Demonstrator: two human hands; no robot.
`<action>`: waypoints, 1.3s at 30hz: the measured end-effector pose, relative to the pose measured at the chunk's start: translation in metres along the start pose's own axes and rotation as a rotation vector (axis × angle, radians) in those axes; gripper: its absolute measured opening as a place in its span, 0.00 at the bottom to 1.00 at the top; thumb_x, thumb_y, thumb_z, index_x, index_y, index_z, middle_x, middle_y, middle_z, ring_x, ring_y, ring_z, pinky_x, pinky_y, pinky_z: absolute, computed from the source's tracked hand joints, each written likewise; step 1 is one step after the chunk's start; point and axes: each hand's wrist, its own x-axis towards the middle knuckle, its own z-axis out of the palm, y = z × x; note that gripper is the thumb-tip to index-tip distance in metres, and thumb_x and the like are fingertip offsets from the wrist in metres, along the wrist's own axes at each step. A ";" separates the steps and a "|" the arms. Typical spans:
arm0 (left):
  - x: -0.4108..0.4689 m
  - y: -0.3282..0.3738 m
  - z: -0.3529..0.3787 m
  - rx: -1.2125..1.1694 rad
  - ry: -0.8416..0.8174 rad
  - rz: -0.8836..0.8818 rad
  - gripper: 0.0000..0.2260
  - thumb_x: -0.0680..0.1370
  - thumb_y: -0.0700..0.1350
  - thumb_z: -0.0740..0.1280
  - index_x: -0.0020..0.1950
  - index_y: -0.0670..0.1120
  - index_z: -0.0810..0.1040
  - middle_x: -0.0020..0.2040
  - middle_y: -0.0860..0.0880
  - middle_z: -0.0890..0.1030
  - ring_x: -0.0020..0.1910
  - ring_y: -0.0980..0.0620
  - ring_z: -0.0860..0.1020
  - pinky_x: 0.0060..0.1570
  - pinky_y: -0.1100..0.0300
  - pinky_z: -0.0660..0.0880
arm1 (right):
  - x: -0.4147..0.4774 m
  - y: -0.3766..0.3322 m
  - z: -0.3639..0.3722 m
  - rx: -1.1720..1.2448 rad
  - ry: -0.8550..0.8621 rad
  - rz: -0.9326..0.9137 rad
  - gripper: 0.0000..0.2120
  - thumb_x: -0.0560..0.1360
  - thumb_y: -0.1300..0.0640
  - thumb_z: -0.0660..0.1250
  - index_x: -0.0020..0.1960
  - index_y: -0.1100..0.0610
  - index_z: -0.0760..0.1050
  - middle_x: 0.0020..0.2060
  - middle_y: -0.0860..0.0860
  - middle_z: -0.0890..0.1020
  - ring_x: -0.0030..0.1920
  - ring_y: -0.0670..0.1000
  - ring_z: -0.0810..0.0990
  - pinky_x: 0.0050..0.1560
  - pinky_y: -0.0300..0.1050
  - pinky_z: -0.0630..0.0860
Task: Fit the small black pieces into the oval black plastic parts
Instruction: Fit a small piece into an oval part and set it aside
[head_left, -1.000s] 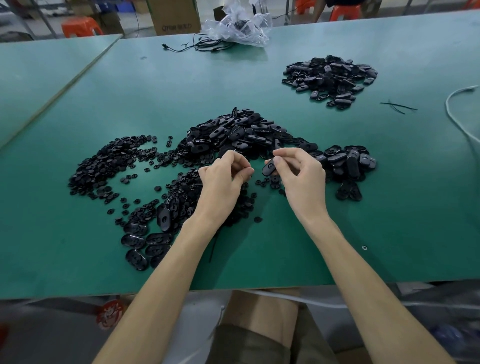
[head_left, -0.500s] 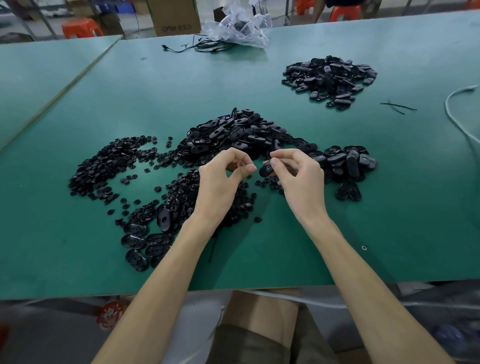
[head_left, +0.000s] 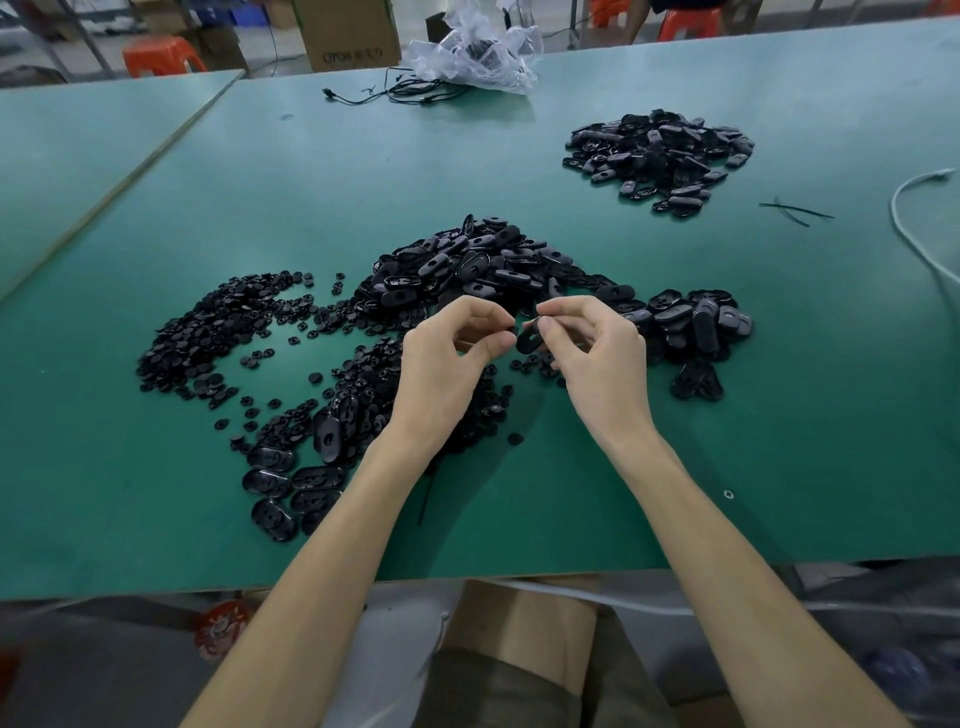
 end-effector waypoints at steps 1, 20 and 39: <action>0.000 0.000 0.000 0.015 0.005 0.008 0.07 0.76 0.39 0.76 0.50 0.49 0.84 0.44 0.57 0.86 0.46 0.58 0.83 0.51 0.63 0.78 | 0.000 0.000 0.000 -0.002 -0.002 0.000 0.05 0.81 0.59 0.71 0.56 0.54 0.83 0.46 0.44 0.87 0.48 0.41 0.85 0.54 0.51 0.84; -0.002 -0.003 0.002 0.200 0.010 0.134 0.05 0.76 0.40 0.77 0.49 0.48 0.85 0.46 0.58 0.82 0.46 0.59 0.79 0.47 0.73 0.70 | 0.000 0.003 0.002 0.038 -0.063 -0.005 0.05 0.80 0.60 0.73 0.55 0.55 0.84 0.44 0.45 0.88 0.43 0.47 0.87 0.48 0.49 0.85; 0.000 -0.005 0.002 0.268 0.039 0.220 0.02 0.77 0.37 0.75 0.48 0.41 0.84 0.45 0.54 0.79 0.45 0.65 0.79 0.49 0.73 0.73 | -0.001 0.002 0.002 0.065 -0.084 -0.044 0.06 0.80 0.62 0.72 0.56 0.56 0.84 0.44 0.46 0.88 0.45 0.45 0.88 0.51 0.46 0.85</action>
